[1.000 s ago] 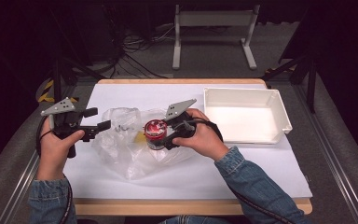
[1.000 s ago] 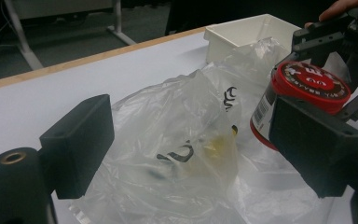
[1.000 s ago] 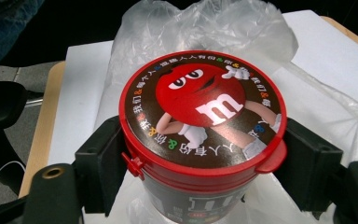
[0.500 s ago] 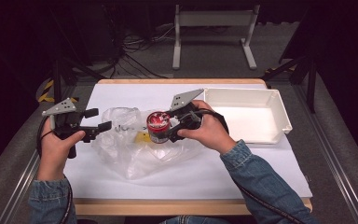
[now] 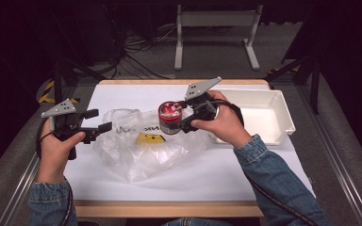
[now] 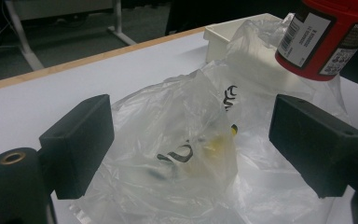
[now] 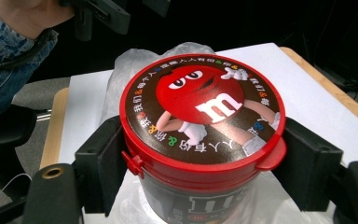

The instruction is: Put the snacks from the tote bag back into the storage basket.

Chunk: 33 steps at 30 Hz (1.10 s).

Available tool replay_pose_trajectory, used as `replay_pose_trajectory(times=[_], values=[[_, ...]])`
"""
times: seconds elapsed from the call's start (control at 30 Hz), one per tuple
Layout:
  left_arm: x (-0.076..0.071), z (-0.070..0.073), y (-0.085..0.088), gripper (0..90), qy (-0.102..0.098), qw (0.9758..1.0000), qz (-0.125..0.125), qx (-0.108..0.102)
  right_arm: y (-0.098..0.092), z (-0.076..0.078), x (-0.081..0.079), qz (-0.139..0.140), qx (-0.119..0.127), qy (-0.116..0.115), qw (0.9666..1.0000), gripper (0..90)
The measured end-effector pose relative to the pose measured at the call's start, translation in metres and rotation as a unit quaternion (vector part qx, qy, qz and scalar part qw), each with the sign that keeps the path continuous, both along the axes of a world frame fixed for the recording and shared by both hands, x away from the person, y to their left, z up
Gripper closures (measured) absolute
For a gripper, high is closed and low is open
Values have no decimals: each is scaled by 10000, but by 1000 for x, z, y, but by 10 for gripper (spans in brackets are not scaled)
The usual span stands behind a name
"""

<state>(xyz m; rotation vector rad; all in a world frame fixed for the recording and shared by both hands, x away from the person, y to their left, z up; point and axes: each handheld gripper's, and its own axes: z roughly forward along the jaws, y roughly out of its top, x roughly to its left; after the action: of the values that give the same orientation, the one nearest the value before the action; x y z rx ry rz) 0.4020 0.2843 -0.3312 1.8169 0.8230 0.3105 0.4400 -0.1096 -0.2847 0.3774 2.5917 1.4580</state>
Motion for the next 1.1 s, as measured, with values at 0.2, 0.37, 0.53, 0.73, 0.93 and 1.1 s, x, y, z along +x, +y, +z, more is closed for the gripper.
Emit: replay_pose_trajectory(times=[0.2,0.37,0.53,0.73,0.93,1.1], values=[[0,0,1,151,-9,10000,32,-2,-12,7,4,-88,-4,-14,10000,251],[-1,1,3,151,-28,10000,44,-50,-20,10,7,-101,27,26,9999,251],[-2,1,8,148,-32,9999,94,-102,-31,15,9,-165,53,-20,9998,251],[-2,1,9,137,-32,9999,62,-93,-48,22,11,-332,87,-59,9994,251],[-2,0,8,136,-8,10000,47,-83,-68,31,13,-515,138,-129,9985,251],[-2,0,9,136,-1,10000,56,-72,-82,37,15,-651,117,-152,9977,251]])
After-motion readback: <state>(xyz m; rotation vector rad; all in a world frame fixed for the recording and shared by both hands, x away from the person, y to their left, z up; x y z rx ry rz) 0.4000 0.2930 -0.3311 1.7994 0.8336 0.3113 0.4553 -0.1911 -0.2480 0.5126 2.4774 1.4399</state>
